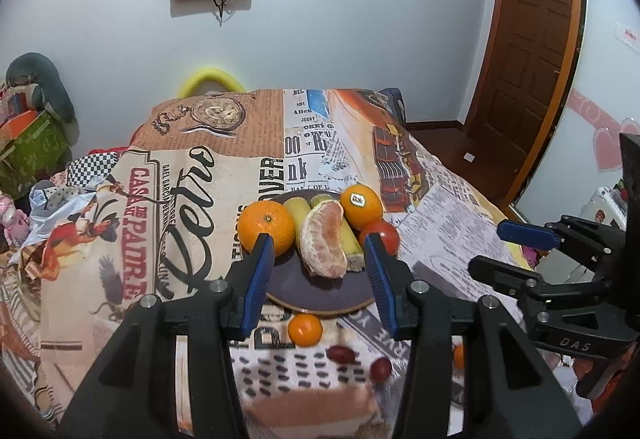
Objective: Organize fruits
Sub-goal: 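Lower both onto the plate and open both grippers, then withdraw, then grasp a small mandarin with the left gripper while the right gripper grasps another mandarin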
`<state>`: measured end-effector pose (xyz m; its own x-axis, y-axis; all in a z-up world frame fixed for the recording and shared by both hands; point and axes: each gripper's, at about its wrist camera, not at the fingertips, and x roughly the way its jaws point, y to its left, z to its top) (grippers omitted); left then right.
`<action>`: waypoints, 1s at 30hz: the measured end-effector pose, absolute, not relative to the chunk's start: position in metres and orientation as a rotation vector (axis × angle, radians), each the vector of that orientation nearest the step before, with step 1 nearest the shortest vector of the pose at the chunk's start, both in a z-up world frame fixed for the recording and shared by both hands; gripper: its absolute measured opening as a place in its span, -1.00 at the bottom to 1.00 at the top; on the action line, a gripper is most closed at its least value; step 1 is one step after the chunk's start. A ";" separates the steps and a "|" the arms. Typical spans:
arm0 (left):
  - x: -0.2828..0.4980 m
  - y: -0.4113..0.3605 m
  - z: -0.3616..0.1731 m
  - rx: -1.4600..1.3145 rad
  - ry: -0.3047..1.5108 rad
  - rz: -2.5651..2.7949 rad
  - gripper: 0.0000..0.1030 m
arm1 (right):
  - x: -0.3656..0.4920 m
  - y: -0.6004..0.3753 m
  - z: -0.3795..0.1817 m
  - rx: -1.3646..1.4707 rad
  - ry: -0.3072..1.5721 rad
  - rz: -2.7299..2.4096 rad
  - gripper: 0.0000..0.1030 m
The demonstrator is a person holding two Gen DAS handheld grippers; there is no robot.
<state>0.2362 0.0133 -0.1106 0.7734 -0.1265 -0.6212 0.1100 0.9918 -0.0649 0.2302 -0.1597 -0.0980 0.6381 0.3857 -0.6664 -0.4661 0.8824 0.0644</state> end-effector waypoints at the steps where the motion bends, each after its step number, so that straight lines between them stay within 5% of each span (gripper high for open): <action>1: 0.232 0.011 -0.110 -0.019 0.676 -0.129 -0.10 | 0.227 -0.160 -0.098 -0.116 0.733 0.486 -0.01; 17: 0.192 -0.007 -0.130 0.019 0.748 -0.137 0.25 | 0.192 -0.175 -0.129 -0.135 0.845 0.457 -0.01; 30: 0.199 0.001 -0.169 0.025 0.856 -0.105 0.25 | 0.203 -0.174 -0.194 -0.133 1.036 0.459 -0.01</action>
